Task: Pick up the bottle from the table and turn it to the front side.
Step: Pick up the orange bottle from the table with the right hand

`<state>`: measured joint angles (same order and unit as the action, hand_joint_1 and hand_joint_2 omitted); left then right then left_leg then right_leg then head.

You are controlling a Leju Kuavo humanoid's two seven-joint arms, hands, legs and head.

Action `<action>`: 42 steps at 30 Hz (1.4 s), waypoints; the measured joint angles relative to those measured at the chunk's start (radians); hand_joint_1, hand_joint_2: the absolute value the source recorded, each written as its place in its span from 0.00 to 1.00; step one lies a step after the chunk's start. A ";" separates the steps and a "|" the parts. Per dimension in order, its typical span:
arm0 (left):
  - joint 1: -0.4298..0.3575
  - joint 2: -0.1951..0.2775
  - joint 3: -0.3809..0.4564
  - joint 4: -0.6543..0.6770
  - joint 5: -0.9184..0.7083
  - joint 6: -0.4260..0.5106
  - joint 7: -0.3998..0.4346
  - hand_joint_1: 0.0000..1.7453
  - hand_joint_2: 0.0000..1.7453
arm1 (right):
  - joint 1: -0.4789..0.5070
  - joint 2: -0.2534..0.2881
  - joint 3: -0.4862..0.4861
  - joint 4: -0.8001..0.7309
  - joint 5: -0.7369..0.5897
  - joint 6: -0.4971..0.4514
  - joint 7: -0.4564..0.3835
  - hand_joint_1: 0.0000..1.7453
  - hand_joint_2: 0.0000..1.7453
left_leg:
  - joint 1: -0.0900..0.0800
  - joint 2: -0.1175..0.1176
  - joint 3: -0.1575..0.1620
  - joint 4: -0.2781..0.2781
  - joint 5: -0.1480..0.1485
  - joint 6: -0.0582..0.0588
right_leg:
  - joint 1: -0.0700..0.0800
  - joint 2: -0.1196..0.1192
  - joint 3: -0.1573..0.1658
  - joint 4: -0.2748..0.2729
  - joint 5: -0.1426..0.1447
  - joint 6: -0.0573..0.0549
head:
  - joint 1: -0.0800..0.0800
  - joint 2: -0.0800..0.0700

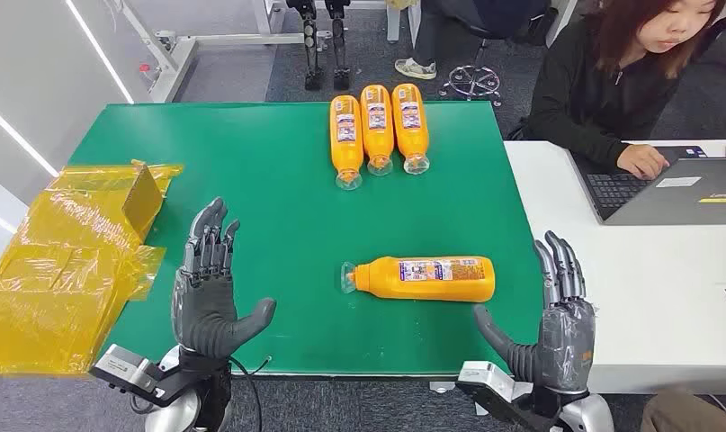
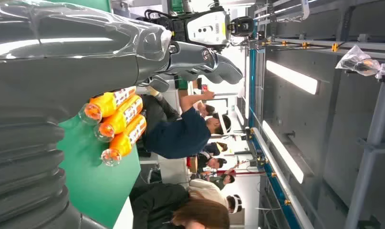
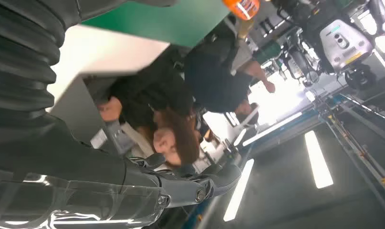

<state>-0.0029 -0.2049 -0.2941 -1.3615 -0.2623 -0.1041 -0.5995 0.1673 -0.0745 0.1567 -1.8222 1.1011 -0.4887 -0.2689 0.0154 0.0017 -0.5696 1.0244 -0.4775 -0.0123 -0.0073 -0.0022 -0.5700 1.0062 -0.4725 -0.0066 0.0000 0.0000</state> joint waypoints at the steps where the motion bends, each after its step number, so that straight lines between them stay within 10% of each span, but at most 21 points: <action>1: 0.000 0.000 0.000 0.000 0.000 0.000 0.000 0.00 1.00 | -0.008 -0.004 0.002 0.003 0.011 -0.005 0.005 0.00 1.00 | 0.000 0.000 0.000 0.000 0.000 0.000 | 0.000 0.000 0.000 0.000 0.000 0.000 | 0.000 0.000; 12: -0.001 0.001 0.000 0.008 0.002 -0.001 -0.010 0.00 1.00 | -0.125 -0.114 0.071 0.095 0.093 -0.015 0.070 0.00 1.00 | 0.000 0.002 -0.001 0.000 0.000 0.000 | 0.000 0.001 0.000 0.000 0.000 0.000 | 0.000 0.000; 25: -0.029 0.015 -0.003 0.106 -0.010 -0.032 -0.039 0.00 1.00 | -0.764 -0.256 0.322 0.568 -0.315 0.718 0.002 0.00 1.00 | -0.002 0.001 -0.002 0.001 0.006 0.003 | -0.002 0.001 -0.002 0.001 0.007 0.001 | 0.000 0.000; 42: -0.101 0.001 -0.035 0.216 0.007 -0.045 -0.061 0.00 1.00 | -1.174 -0.292 0.656 0.771 -0.570 1.051 0.112 0.00 1.00 | -0.002 0.000 -0.005 0.002 0.007 0.003 | -0.002 0.000 -0.005 0.001 0.007 0.001 | 0.000 0.000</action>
<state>-0.1040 -0.2038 -0.3288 -1.1460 -0.2556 -0.1495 -0.6602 -1.0070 -0.3667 0.8128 -1.0515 0.5313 0.5627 -0.1569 0.0132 0.0017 -0.5746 1.0262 -0.4710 -0.0093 -0.0094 -0.0017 -0.5750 1.0069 -0.4654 -0.0058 0.0000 0.0000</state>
